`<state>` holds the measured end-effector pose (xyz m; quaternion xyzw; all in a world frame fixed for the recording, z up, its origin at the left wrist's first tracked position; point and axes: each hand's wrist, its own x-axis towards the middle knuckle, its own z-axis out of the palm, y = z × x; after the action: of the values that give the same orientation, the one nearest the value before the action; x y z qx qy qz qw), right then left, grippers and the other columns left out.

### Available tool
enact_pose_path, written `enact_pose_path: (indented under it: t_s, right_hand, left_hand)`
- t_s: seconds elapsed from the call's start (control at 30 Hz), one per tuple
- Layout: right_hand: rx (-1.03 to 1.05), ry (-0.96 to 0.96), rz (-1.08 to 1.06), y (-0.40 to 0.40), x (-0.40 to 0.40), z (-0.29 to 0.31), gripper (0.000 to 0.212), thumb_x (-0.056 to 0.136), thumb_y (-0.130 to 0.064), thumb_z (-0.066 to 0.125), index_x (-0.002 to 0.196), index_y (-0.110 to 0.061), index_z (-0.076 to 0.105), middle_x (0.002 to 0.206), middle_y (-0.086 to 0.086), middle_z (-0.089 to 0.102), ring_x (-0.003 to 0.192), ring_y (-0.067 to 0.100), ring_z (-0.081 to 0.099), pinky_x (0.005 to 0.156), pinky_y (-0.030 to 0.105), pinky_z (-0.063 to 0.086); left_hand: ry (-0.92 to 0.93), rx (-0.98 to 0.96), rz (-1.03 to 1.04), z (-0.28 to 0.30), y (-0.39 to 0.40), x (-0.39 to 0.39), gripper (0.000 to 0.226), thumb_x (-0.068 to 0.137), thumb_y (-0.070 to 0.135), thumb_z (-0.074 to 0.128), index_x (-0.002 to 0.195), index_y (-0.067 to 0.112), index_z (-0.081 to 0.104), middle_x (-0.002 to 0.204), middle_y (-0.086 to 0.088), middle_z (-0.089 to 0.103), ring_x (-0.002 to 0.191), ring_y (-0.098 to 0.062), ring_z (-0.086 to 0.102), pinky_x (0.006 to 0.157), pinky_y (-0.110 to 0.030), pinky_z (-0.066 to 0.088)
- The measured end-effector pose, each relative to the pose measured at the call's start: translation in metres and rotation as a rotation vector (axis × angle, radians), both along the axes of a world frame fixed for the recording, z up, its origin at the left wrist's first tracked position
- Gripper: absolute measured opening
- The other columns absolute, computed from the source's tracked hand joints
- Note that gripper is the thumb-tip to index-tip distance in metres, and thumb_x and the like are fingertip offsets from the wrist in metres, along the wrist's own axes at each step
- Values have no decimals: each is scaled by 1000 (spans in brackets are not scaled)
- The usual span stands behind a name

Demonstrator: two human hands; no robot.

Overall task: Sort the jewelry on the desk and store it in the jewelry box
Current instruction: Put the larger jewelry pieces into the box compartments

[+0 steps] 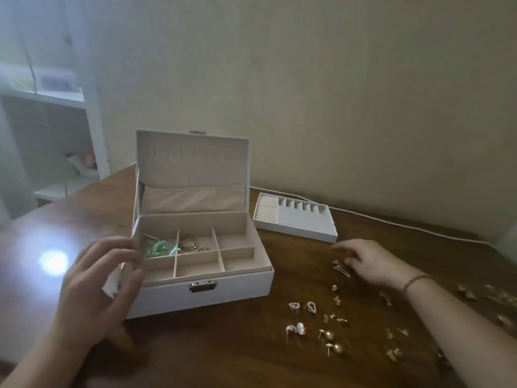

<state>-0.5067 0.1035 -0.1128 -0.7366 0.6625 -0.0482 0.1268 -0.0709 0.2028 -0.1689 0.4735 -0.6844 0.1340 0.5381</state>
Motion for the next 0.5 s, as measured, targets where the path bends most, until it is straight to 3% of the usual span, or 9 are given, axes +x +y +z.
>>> enact_pose_path:
  t_s: [0.17, 0.33, 0.5]
  right_hand:
    - [-39, 86, 92, 5, -5, -14, 34, 92, -24, 62, 124, -35, 60, 131, -13, 55, 122, 7, 49, 106, 28, 41]
    - [-118, 80, 149, 9, -7, -22, 19, 92, -22, 62, 101, -38, 63, 113, -14, 57, 109, 9, 55, 95, 27, 47]
    - [-159, 101, 219, 28, -3, -10, 32, 93, -30, 59, 124, -36, 57, 126, -17, 52, 118, 5, 48, 98, 30, 47]
  left_hand:
    - [-7, 30, 8, -2, 0, -1, 42, 89, 32, 52, 84, -7, 68, 96, -16, 63, 88, -34, 59, 81, -39, 48]
    - [13, 65, 4, -3, 1, 0, 40, 89, 32, 51, 86, -5, 68, 97, -13, 63, 95, -20, 57, 79, -42, 49]
    - [33, 74, -6, -3, 0, -2, 39, 90, 32, 51, 88, -2, 68, 96, -14, 62, 95, -15, 55, 77, -38, 47]
